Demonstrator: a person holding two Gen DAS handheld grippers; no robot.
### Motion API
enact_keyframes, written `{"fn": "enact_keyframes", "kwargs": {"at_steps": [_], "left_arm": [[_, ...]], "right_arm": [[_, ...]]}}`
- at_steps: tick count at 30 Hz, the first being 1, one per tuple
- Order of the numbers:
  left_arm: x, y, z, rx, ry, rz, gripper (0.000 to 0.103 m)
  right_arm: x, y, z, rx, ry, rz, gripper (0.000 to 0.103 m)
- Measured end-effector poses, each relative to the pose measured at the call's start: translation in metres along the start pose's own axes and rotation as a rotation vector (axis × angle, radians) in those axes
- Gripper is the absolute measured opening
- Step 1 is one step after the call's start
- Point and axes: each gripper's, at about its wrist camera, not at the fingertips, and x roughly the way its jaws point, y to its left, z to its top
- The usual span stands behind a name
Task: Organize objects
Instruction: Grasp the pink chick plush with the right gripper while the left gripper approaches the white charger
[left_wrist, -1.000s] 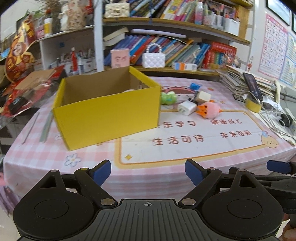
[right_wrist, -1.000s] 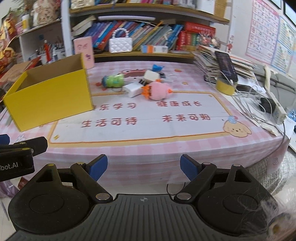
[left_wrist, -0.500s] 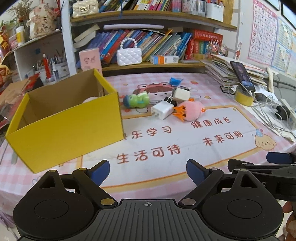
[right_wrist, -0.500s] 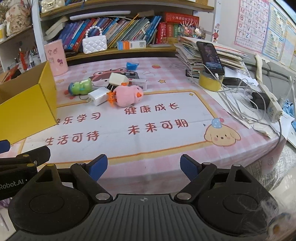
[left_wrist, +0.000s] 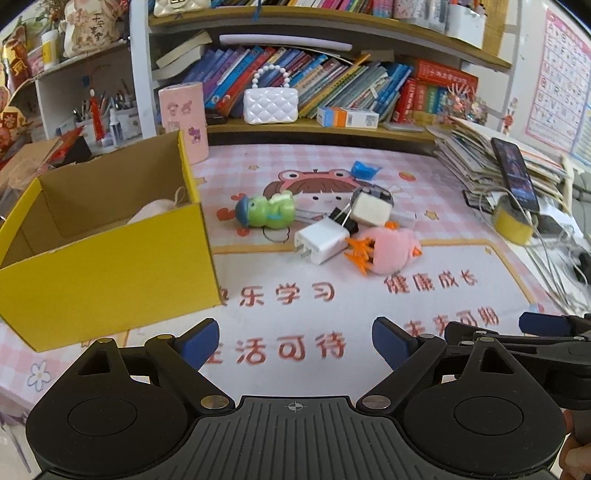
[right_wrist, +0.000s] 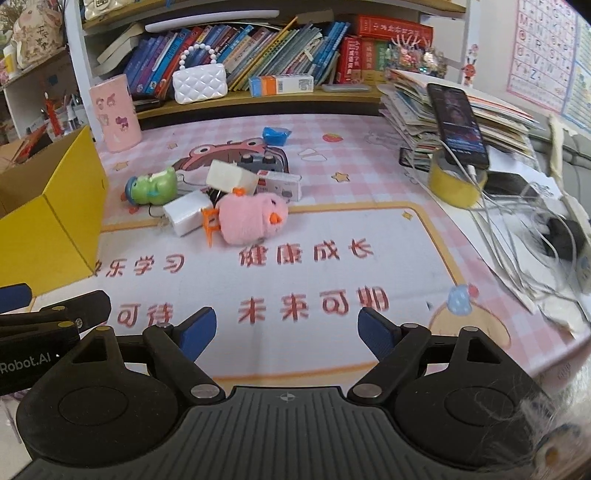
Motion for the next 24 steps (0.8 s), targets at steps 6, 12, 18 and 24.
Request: {"fn": "enact_keyframes", "kwargs": {"at_steps": [6, 12, 18, 24], "left_arm": [[0.016, -0.012, 0.016, -0.035, -0.009, 0.040, 0.091], [0.026, -0.020, 0.033, -0.063, -0.031, 0.084, 0.091], [0.035, -0.026, 0.053, -0.085, -0.043, 0.117, 0.091], [0.036, -0.023, 0.072, -0.099, -0.070, 0.160, 0.091]], "right_arm": [[0.024, -0.012, 0.021, -0.029, -0.004, 0.046, 0.082], [0.050, -0.018, 0.037, -0.082, -0.036, 0.113, 0.082], [0.073, -0.021, 0.051, -0.116, -0.035, 0.178, 0.082], [0.098, -0.014, 0.062, -0.151, -0.023, 0.218, 0.099]]}}
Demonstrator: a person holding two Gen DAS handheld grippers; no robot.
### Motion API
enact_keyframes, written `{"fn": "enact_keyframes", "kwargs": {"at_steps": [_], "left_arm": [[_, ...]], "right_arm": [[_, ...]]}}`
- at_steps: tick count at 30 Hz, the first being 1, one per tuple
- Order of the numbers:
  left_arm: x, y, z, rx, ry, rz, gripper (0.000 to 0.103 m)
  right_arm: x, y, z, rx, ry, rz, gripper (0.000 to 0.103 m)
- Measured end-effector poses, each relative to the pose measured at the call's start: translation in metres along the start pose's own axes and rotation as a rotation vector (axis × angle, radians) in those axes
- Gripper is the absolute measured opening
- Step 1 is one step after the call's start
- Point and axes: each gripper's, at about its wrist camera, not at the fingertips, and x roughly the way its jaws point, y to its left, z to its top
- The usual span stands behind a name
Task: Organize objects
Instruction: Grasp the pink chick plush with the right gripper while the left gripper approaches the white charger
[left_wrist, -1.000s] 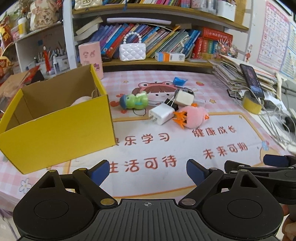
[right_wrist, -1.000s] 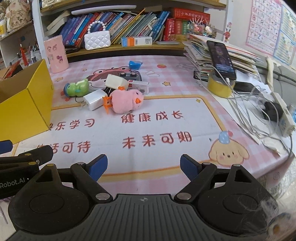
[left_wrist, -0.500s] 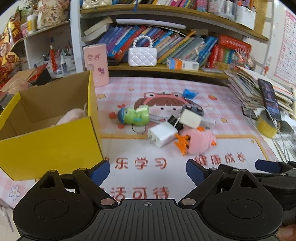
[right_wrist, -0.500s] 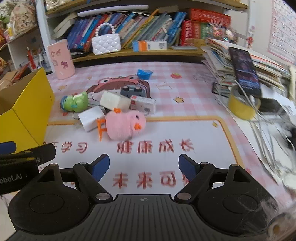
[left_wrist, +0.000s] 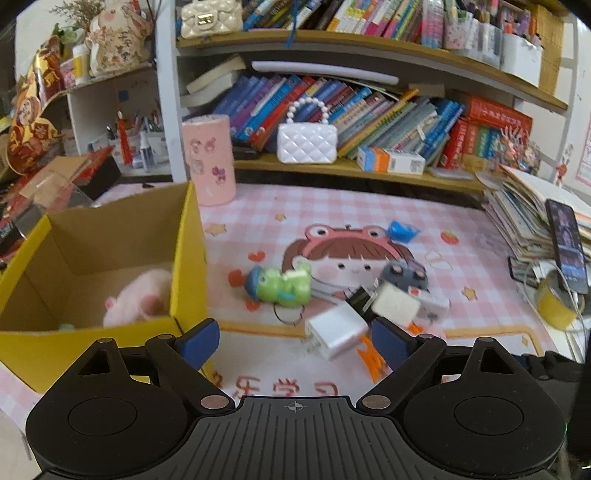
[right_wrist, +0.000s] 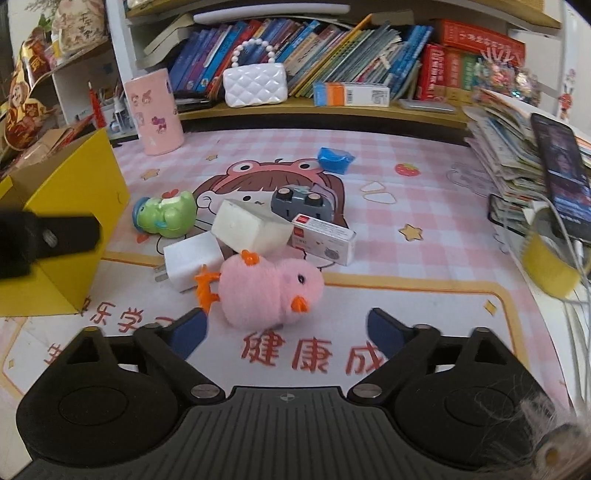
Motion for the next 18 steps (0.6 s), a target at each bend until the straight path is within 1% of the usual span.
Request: {"fn": "enact_keyframes", "kwargs": {"at_steps": [3, 11, 12, 13, 14, 16, 17, 18], "left_arm": [[-0.003, 0.005, 0.006, -0.017, -0.007, 0.024, 0.091], [-0.009, 0.013, 0.007, -0.031, 0.003, 0.075, 0.091], [-0.009, 0.013, 0.007, -0.031, 0.004, 0.078, 0.091], [-0.009, 0.014, 0.007, -0.032, 0.006, 0.081, 0.091], [-0.009, 0.014, 0.007, -0.032, 0.007, 0.082, 0.091], [-0.008, 0.013, 0.006, -0.032, 0.010, 0.081, 0.091], [-0.007, 0.012, 0.006, -0.032, 0.011, 0.077, 0.091], [-0.005, 0.011, 0.006, -0.032, 0.013, 0.071, 0.091]], "right_arm": [[0.015, 0.003, 0.007, -0.007, 0.019, 0.012, 0.100], [0.047, 0.007, 0.017, -0.005, 0.051, 0.100, 0.099], [0.050, 0.007, 0.017, -0.003, 0.051, 0.112, 0.097], [0.052, 0.007, 0.017, -0.003, 0.051, 0.112, 0.090], [0.054, 0.006, 0.016, -0.005, 0.046, 0.109, 0.087], [0.053, 0.004, 0.016, -0.009, 0.030, 0.138, 0.077], [0.050, 0.003, 0.016, -0.012, 0.020, 0.149, 0.077], [0.046, 0.001, 0.015, -0.017, 0.011, 0.141, 0.077]]}}
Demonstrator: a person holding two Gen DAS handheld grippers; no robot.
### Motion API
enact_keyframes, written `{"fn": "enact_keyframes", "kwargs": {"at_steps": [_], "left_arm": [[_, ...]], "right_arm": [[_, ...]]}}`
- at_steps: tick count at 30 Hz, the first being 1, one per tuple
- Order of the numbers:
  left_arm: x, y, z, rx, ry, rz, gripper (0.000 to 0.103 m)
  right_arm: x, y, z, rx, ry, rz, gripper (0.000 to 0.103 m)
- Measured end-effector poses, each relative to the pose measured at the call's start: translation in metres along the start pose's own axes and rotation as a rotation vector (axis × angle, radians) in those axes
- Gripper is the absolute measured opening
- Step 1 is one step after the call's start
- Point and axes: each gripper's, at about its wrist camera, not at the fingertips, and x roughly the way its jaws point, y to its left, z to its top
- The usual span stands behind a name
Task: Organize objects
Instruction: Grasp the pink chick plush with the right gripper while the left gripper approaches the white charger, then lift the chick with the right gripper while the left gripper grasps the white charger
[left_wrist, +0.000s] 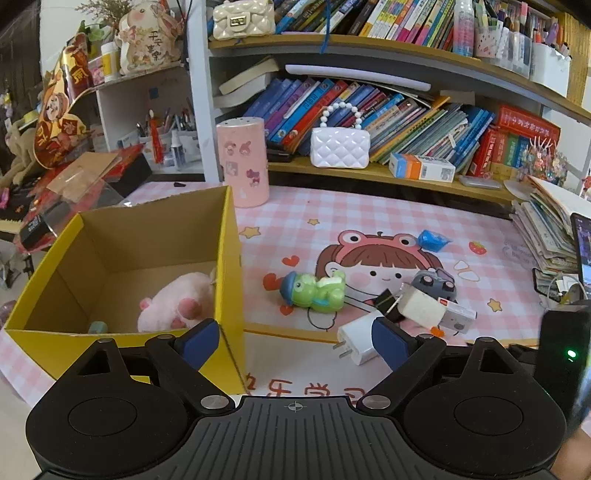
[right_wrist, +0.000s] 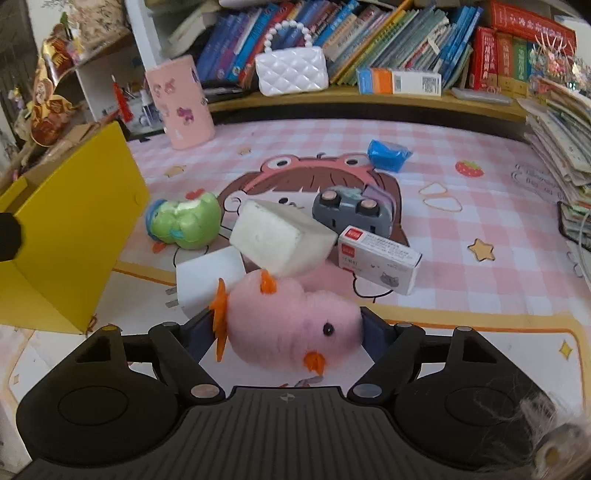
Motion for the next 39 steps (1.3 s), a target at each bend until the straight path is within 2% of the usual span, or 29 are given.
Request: {"fn": "enact_keyframes", "kwargs": {"at_steps": [6, 9, 16, 26, 27, 28, 29, 31, 34, 39], "left_arm": [[0.013, -0.019, -0.002, 0.010, 0.013, -0.066, 0.091], [0.030, -0.027, -0.007, -0.003, 0.056, -0.104, 0.091], [0.079, -0.047, -0.018, 0.011, 0.114, -0.068, 0.087], [0.130, -0.060, -0.015, -0.008, 0.190, -0.016, 0.087], [0.133, -0.060, -0.017, -0.007, 0.200, -0.020, 0.083], [0.135, -0.060, -0.020, 0.000, 0.204, -0.029, 0.075], [0.133, -0.063, -0.021, 0.027, 0.187, -0.019, 0.071], [0.129, -0.066, -0.023, 0.055, 0.174, -0.017, 0.070], [0.121, -0.060, -0.023, 0.025, 0.181, -0.034, 0.070], [0.090, -0.045, -0.020, -0.012, 0.140, -0.081, 0.070]], "right_arm": [[-0.033, -0.022, -0.005, 0.071, -0.066, -0.110, 0.077], [-0.049, -0.035, -0.005, 0.118, -0.084, -0.154, 0.077], [-0.072, -0.052, -0.007, 0.154, -0.077, -0.189, 0.077], [-0.091, -0.049, -0.013, 0.164, -0.064, -0.171, 0.077], [-0.092, -0.048, -0.014, 0.162, -0.063, -0.170, 0.077], [-0.093, -0.048, -0.014, 0.159, -0.061, -0.169, 0.077], [-0.093, -0.047, -0.015, 0.156, -0.061, -0.168, 0.077], [-0.095, -0.046, -0.016, 0.157, -0.063, -0.166, 0.077], [-0.097, -0.045, -0.016, 0.159, -0.066, -0.161, 0.077], [-0.098, -0.038, -0.020, 0.152, -0.054, -0.148, 0.077]]}}
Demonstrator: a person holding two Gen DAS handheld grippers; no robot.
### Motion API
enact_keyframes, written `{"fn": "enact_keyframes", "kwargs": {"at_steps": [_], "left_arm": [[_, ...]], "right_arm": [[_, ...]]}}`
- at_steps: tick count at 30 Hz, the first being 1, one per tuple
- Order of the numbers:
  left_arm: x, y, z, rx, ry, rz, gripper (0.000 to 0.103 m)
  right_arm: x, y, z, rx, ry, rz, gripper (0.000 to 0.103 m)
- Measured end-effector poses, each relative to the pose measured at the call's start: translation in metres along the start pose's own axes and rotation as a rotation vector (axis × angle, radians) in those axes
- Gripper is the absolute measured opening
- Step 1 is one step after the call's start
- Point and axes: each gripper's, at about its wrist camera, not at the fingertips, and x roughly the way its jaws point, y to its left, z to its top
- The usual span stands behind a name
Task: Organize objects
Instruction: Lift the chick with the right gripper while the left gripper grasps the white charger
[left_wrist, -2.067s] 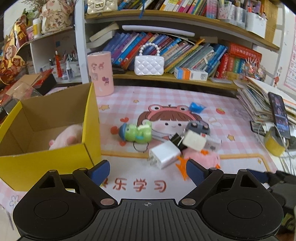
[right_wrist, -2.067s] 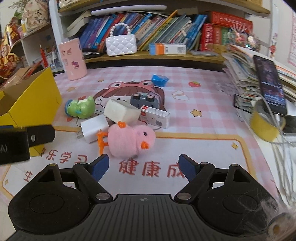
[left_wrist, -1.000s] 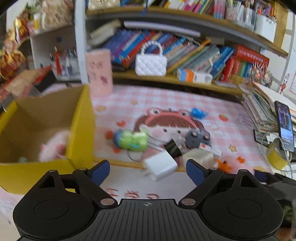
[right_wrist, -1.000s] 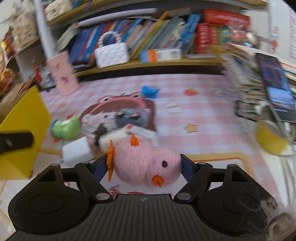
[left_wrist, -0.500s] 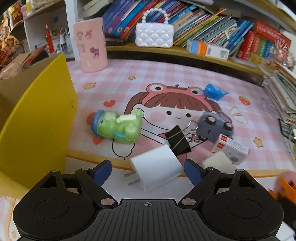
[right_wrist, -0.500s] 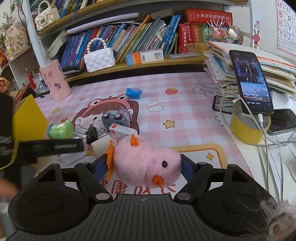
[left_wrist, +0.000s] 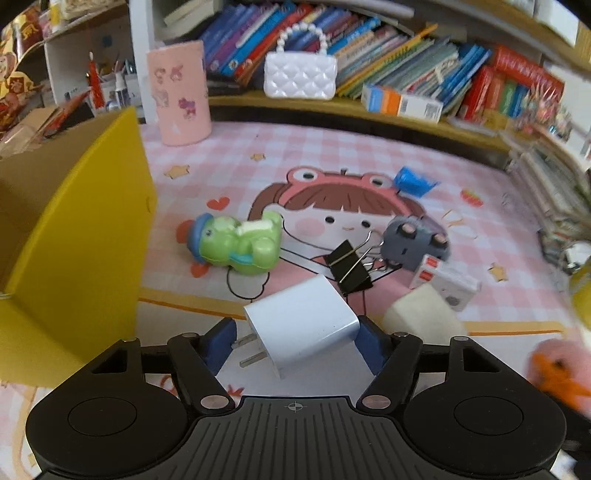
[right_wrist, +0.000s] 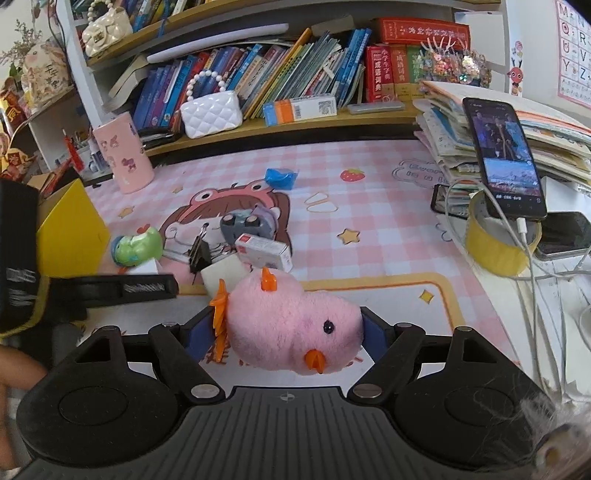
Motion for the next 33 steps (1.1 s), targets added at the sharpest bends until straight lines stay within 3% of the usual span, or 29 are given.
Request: {"fn": "enact_keyframes", "kwargs": {"at_steps": [12, 21, 33], "left_arm": [[-0.072, 0.043, -0.032, -0.067, -0.038, -0.069, 0.070], [-0.110, 0.080, -0.061, -0.060, -0.048, -0.055, 0.070], [-0.149, 0.151, -0.088, -0.091, -0.076, -0.050, 0.070]], "right_arm": [[-0.014, 0.033, -0.020, -0.055, 0.029, 0.021, 0.078], [-0.029, 0.065, -0.038, -0.045, 0.051, 0.025, 0.078], [-0.052, 0.139, -0.066, -0.102, 0.060, 0.057, 0.078]]}}
